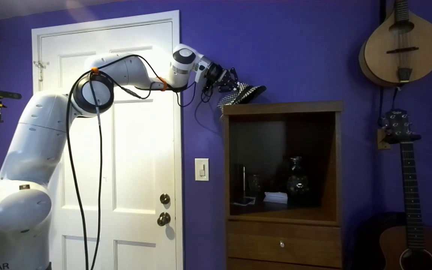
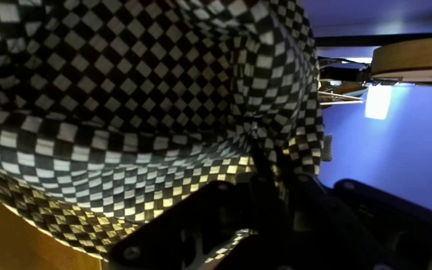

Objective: Put the hat on top of the shelf

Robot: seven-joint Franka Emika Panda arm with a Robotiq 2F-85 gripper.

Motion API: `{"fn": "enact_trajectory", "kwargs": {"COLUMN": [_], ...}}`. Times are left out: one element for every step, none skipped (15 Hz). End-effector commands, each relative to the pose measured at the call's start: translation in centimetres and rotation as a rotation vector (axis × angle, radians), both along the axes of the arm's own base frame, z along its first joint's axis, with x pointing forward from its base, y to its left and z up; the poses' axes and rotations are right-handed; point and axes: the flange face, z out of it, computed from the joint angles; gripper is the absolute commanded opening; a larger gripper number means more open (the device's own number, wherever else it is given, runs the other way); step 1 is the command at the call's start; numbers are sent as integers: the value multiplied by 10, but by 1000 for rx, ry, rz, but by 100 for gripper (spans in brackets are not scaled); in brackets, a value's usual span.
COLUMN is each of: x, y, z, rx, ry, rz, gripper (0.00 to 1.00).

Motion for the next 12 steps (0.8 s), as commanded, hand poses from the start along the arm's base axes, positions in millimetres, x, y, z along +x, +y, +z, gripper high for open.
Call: {"fn": "enact_trajectory", "kwargs": {"x": [5, 5, 5, 5, 5, -1, -5, 0, -3, -2, -1, 2], "y": [-10, -13, -16, -19, -25, -33, -39, -43, -46, -50, -51, -52], "z": [12, 12, 14, 15, 25, 34, 40, 37, 41, 37, 34, 29], "rx": [19, 31, 35, 41, 35, 6, -13, -21, -37, -37, -42, -48], "ry": [-161, -192, -231, -262, -291, -283, -295, -324, -323, -318, -309, -297], "rz": [-102, -137, -163, -194, -214, -208, -227, -257, -263, -274, -280, -287], "gripper": [2, 2, 2, 2, 2, 2, 2, 2, 2, 2, 18, 3]}}
